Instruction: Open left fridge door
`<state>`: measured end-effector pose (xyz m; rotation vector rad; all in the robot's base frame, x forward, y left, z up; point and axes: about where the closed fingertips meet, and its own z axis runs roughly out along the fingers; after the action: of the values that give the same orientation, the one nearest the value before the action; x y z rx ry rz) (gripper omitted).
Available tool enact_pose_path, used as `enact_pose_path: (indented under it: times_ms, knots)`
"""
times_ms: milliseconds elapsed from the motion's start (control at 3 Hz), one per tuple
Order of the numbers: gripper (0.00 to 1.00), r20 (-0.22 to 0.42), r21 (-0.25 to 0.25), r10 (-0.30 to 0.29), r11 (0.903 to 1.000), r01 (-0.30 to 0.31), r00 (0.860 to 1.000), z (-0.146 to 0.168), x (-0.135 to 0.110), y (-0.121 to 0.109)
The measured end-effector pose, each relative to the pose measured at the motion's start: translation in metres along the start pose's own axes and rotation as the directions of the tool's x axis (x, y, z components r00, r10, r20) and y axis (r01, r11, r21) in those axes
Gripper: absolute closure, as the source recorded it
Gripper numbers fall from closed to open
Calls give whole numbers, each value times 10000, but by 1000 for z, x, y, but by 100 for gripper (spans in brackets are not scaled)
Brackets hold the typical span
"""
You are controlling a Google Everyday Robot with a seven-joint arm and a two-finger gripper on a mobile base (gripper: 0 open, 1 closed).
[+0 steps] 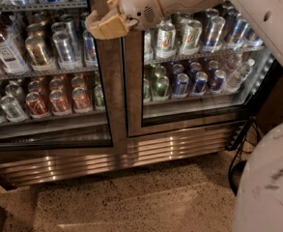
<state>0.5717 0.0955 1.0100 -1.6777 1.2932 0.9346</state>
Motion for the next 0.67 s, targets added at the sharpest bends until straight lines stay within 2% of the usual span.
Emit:
enact_pose_path:
  times_ms: [667]
  knots:
    - [100,-55,-310,-83,9995,81,10000,-1,0,6]
